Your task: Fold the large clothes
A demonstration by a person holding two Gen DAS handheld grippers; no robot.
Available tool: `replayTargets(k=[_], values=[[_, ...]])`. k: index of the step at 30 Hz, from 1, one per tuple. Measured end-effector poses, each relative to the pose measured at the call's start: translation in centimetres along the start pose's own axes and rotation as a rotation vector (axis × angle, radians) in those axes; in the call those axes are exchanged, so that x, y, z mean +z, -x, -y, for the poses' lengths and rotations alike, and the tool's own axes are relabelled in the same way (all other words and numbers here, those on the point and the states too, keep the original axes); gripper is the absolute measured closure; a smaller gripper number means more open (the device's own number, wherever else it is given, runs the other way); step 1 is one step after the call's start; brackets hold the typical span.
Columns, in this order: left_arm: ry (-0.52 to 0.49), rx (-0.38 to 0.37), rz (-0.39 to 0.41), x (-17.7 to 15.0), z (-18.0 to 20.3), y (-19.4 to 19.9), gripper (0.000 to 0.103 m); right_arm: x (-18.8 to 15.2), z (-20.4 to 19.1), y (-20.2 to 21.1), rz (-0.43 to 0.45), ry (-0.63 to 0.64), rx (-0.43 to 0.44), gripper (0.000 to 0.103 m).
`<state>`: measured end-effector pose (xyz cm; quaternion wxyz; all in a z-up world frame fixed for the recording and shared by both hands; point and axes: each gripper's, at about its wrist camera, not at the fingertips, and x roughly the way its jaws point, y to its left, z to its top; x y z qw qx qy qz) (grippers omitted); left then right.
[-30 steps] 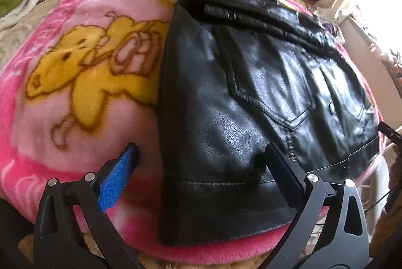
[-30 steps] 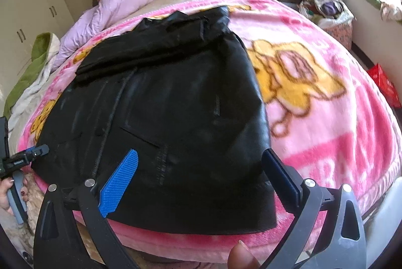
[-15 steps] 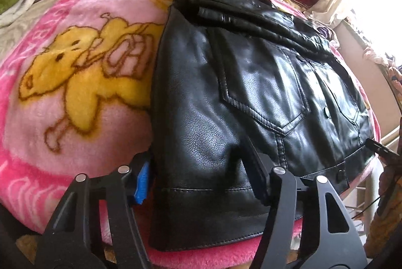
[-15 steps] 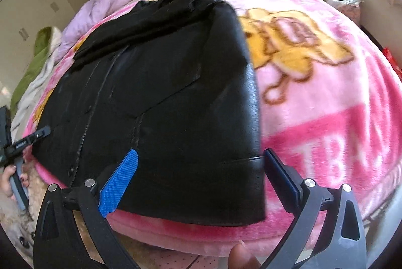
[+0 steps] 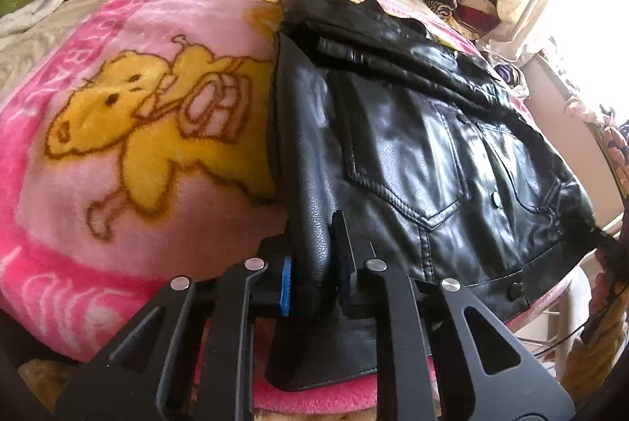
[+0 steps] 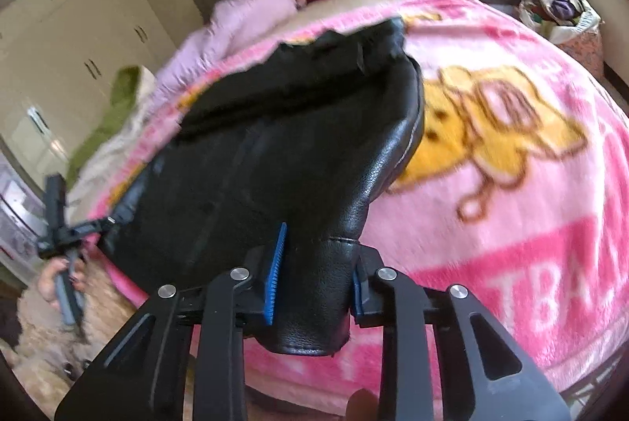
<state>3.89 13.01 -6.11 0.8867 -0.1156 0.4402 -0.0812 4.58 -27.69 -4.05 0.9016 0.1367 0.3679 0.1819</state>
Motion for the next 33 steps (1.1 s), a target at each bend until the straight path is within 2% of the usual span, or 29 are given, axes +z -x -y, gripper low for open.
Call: replayTargets(k=[8, 17, 23, 33], values=[[0.014, -0.027, 0.062, 2.0, 0.4, 2.3, 0.096, 3.3, -0.5, 1.0, 0.094, -0.002, 0.055, 0.082], [0.025, -0.044, 0.149, 5.8, 0.8, 4.2, 0.096, 6.2, 0.1, 1.6, 0.174, -0.056, 0.104, 0.083], [0.024, -0.038, 0.185, 8.1, 1.1, 4.6, 0.096, 8.0, 0.6, 1.8, 0.225, -0.076, 0.103, 0.083], [-0.004, -0.034, 0.21, 11.0, 1.8, 4.6, 0.096, 10.8, 0.5, 0.8, 0.249, -0.086, 0.081, 0.083]])
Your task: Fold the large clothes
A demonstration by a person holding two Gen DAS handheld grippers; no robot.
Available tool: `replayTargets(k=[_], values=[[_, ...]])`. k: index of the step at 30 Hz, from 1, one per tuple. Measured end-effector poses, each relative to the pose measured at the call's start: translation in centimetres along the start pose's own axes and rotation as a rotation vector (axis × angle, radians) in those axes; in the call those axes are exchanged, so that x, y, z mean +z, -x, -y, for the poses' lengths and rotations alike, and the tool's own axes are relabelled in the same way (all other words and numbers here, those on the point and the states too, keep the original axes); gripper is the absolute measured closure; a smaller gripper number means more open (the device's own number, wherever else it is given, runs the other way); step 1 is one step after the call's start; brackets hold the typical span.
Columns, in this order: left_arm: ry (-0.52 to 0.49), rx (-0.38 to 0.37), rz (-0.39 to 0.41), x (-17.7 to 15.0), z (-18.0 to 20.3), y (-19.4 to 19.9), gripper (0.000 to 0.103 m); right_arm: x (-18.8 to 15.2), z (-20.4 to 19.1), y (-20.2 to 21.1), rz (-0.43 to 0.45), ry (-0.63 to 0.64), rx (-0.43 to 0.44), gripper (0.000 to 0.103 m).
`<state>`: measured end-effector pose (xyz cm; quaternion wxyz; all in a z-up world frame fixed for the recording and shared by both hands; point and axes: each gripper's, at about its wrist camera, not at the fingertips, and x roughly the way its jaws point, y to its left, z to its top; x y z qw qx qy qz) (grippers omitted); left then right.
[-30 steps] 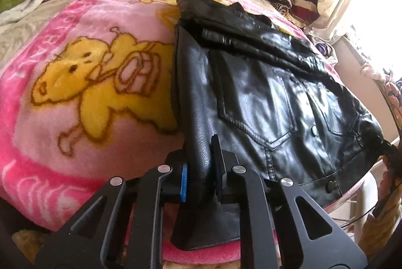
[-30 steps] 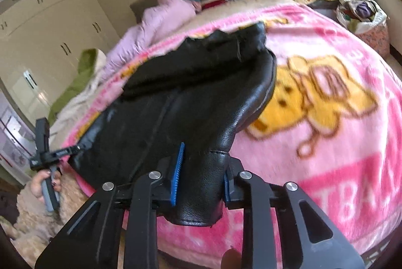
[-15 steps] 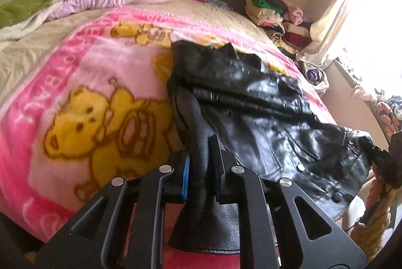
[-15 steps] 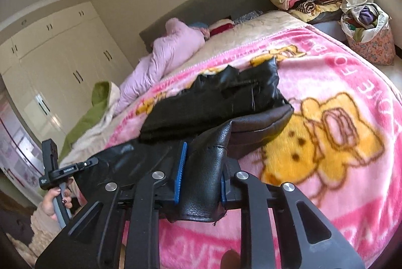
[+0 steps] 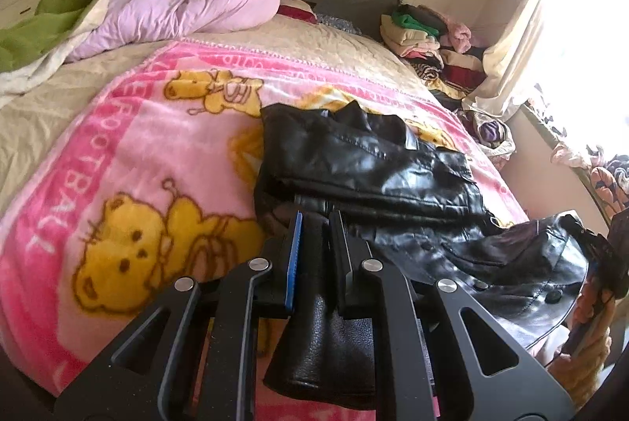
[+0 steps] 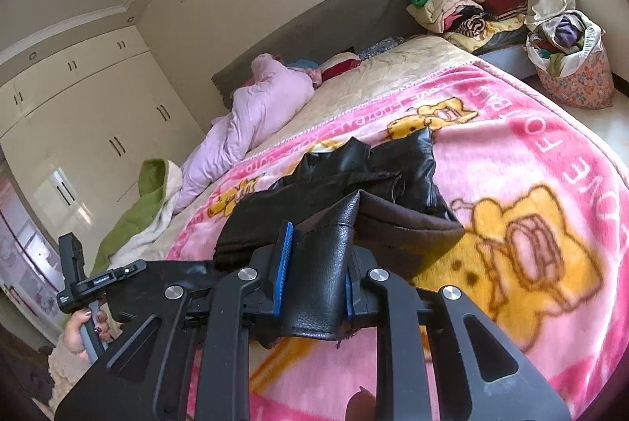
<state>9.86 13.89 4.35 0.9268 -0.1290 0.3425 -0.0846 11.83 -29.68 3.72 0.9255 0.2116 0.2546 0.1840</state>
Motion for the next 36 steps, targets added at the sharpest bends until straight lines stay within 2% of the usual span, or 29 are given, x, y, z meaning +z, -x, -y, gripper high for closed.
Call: replayTargets(k=[28, 36], values=[[0.035, -0.03, 0.033, 5.9, -1.1, -5.3, 0.094, 6.2, 0.3, -8.3, -0.009, -0.021, -0.106, 0.083], [0.065, 0.042, 0.025, 7.0, -2.1, -9.0, 0.093, 7.6, 1.1, -11.7, -0.055, -0.026, -0.138, 0.083]])
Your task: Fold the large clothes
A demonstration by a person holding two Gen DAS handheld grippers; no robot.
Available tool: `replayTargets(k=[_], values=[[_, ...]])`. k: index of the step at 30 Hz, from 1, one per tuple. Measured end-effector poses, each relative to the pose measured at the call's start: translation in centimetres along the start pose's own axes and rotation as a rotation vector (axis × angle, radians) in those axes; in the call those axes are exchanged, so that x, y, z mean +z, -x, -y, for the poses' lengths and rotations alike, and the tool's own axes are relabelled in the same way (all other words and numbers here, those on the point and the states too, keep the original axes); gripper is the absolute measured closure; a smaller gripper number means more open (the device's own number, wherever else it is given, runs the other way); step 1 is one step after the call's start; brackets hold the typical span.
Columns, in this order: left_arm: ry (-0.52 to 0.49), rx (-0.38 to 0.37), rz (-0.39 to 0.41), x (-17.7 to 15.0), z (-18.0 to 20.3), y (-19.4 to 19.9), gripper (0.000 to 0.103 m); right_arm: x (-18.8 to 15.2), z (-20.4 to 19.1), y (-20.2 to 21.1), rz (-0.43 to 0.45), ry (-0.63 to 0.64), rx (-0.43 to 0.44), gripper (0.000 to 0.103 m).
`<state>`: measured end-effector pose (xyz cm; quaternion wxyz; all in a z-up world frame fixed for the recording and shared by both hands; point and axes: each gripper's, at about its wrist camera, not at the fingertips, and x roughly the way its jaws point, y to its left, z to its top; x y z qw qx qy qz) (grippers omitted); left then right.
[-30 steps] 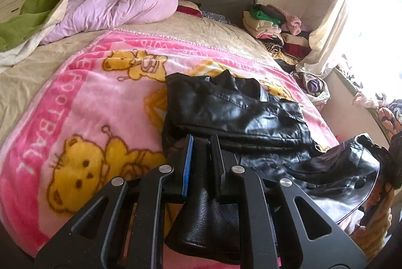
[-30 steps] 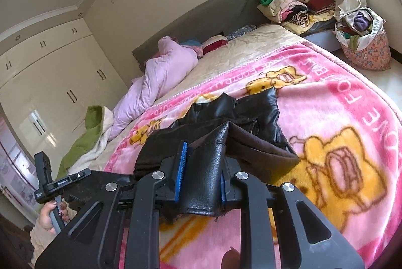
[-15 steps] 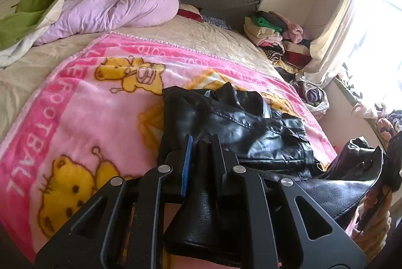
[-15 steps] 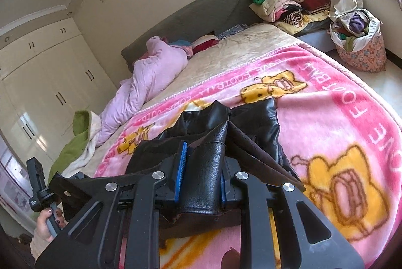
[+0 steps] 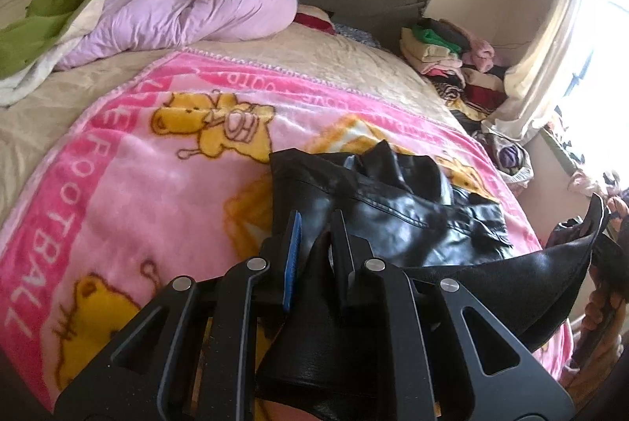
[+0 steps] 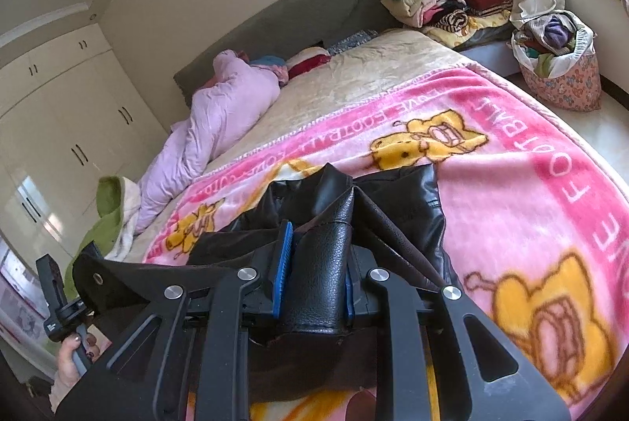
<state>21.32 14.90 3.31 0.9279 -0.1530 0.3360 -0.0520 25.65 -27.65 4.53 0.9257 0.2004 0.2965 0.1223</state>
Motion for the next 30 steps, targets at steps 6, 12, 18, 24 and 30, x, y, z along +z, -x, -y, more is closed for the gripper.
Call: replayTargets(k=[6, 12, 18, 24, 30], values=[[0.081, 0.068, -0.005, 0.9, -1.0, -2.5, 0.093, 0.8, 0.8, -3.6, -0.052, -0.02, -0.053, 0.082], [0.148, 0.066, 0.031, 1.2, -2.4, -3.4, 0.09, 0.8, 1.8, -6.6, -0.1, -0.027, -0.123, 0.082], [0.122, 0.053, 0.108, 1.1, -2.2, -2.4, 0.084, 0.6, 2.3, -8.5, -0.122, -0.017, -0.176, 0.082], [0.125, 0.041, 0.179, 1.7, -2.7, -1.1, 0.08, 0.6, 3.1, -10.4, -0.139, -0.039, -0.236, 0.077], [0.061, 0.048, 0.12, 1.4, -3.1, -3.4, 0.069, 0.9, 3.5, -10.4, -0.084, -0.023, -0.258, 0.061]])
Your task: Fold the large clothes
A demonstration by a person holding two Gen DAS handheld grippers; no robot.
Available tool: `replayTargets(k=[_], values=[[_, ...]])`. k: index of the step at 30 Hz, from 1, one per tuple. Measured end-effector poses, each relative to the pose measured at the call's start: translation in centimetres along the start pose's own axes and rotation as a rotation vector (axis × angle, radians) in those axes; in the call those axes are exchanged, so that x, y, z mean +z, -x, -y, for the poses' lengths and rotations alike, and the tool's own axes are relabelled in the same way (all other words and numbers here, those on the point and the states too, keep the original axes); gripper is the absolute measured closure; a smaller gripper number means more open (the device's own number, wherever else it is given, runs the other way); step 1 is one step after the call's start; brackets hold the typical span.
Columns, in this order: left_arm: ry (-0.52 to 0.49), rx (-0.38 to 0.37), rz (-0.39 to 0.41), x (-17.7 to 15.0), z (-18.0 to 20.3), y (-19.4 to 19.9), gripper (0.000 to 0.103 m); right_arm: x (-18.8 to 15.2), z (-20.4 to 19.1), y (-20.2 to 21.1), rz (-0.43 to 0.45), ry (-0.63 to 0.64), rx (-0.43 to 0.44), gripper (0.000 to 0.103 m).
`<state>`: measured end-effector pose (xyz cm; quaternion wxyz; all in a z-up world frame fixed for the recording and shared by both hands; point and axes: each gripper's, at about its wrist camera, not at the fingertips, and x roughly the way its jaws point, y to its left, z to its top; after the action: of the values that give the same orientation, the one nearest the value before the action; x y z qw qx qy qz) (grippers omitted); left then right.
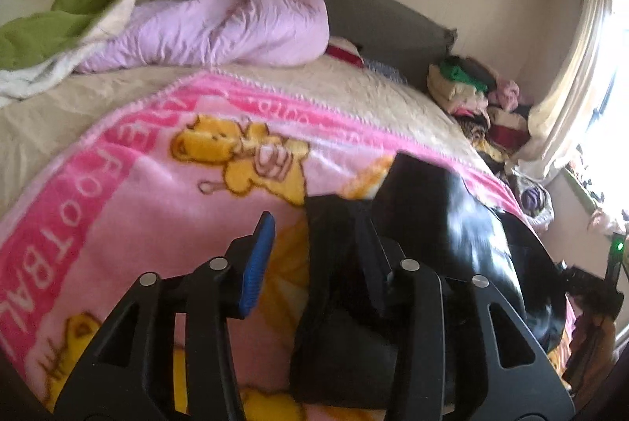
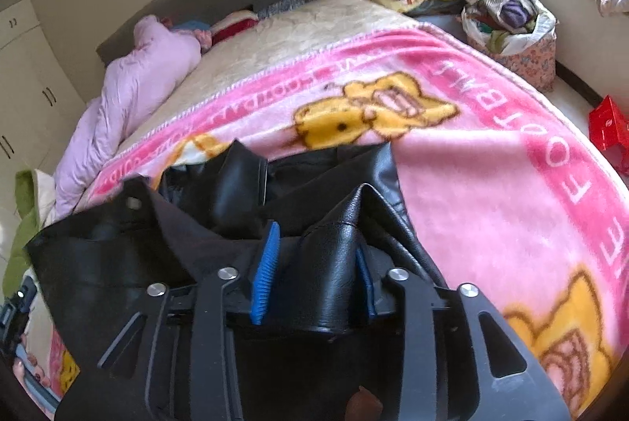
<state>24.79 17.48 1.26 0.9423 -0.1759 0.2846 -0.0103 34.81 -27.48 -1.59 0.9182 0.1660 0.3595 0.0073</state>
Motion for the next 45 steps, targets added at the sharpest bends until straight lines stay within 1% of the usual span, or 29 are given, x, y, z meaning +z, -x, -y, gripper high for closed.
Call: replayTargets(k=[2, 3, 5, 6, 7, 11, 13, 14, 15, 18, 20, 21, 22, 23, 24, 26, 27, 28, 30, 32, 34, 36, 38, 40, 43, 44, 45], values=[[-0.017, -0.017, -0.031, -0.3, 0.2, -1.0, 0.069, 0.2, 0.0, 0.3, 0.019, -0.001, 0.023, 0.053], [-0.03, -0.032, -0.041, -0.4, 0.5, -1.4, 0.069, 0.3, 0.0, 0.8, 0.051, 0.01, 0.015, 0.048], [-0.052, -0.052, -0.059, -0.7, 1.0, -2.1, 0.063, 0.7, -0.2, 2.0, 0.11, 0.055, -0.009, 0.042], [-0.07, -0.063, -0.072, -0.9, 1.3, -2.5, 0.058, 0.8, -0.2, 2.6, 0.137, 0.08, -0.016, 0.04], [-0.084, -0.068, -0.084, -1.0, 1.6, -2.9, 0.055, 1.0, -0.2, 3.0, 0.149, 0.097, -0.027, 0.038], [-0.137, -0.08, -0.126, -1.8, 2.6, -4.3, 0.051, 1.3, 1.0, 3.8, 0.162, 0.142, -0.08, 0.037], [-0.167, -0.078, -0.144, -2.2, 3.0, -5.1, 0.048, 1.3, 1.9, 3.5, 0.128, 0.165, -0.066, 0.036], [-0.174, -0.078, -0.15, -2.4, 3.0, -5.3, 0.048, 1.0, 1.9, 3.3, 0.108, 0.177, -0.061, 0.032], [-0.18, -0.077, -0.157, -2.5, 3.1, -5.7, 0.048, 0.9, 2.0, 2.4, 0.071, 0.201, -0.078, 0.029], [-0.188, -0.07, -0.168, -2.8, 3.3, -6.5, 0.049, 0.4, 1.5, 0.2, 0.004, 0.251, -0.108, 0.029], [-0.194, -0.061, -0.17, -2.9, 3.5, -6.7, 0.064, 0.4, 0.9, -1.5, -0.024, 0.286, -0.111, 0.029], [-0.206, -0.029, -0.172, -2.9, 3.6, -6.8, 0.078, 0.3, 0.6, -2.2, -0.028, 0.3, -0.115, 0.03], [-0.216, -0.005, -0.182, -3.0, 3.6, -7.0, 0.09, 0.3, 0.2, -2.8, -0.029, 0.323, -0.114, 0.033], [-0.213, -0.005, -0.187, -3.0, 3.5, -7.0, 0.093, 0.2, 0.0, -3.0, -0.027, 0.332, -0.114, 0.047], [-0.202, -0.017, -0.19, -2.9, 3.2, -6.9, 0.096, 0.0, -0.2, -3.3, -0.018, 0.34, -0.126, 0.064], [-0.189, -0.032, -0.179, -2.5, 2.9, -6.4, 0.098, -0.1, -0.1, -3.3, -0.007, 0.329, -0.127, 0.086], [-0.188, -0.03, -0.17, -2.3, 2.9, -6.1, 0.099, 0.0, 0.3, -2.9, 0.014, 0.309, -0.121, 0.091], [-0.187, -0.031, -0.155, -2.1, 2.9, -5.6, 0.1, 0.1, 0.6, -2.2, 0.037, 0.284, -0.109, 0.093], [-0.189, -0.031, -0.135, -1.6, 3.3, -4.9, 0.101, 0.6, 1.2, -1.2, 0.073, 0.246, -0.086, 0.095], [-0.188, -0.036, -0.12, -1.1, 3.6, -4.3, 0.101, 1.3, 1.9, 0.0, 0.119, 0.2, -0.042, 0.096], [-0.191, -0.043, -0.099, -0.7, 4.0, -3.7, 0.101, 2.0, 2.0, 0.8, 0.151, 0.18, -0.009, 0.096], [-0.194, -0.04, -0.081, -0.4, 4.4, -3.5, 0.101, 2.6, 1.7, 0.9, 0.165, 0.174, 0.0, 0.096], [-0.19, -0.022, -0.077, 0.0, 4.5, -4.1, 0.101, 3.2, 1.6, 0.5, 0.164, 0.159, -0.011, 0.096], [-0.179, -0.005, -0.084, 0.4, 4.6, -5.3, 0.101, 3.7, 1.6, -0.8, 0.149, 0.136, -0.037, 0.096], [-0.175, 0.036, -0.115, 0.0, 4.3, -7.6, 0.101, 3.1, 1.3, -4.5, 0.035, 0.197, -0.158, 0.093], [-0.173, 0.044, -0.133, -0.3, 4.1, -8.3, 0.1, 2.8, 1.3, -5.5, -0.004, 0.218, -0.176, 0.086], [-0.169, 0.054, -0.144, -0.6, 3.8, -8.8, 0.098, 2.7, 1.4, -5.9, -0.017, 0.224, -0.184, 0.076]])
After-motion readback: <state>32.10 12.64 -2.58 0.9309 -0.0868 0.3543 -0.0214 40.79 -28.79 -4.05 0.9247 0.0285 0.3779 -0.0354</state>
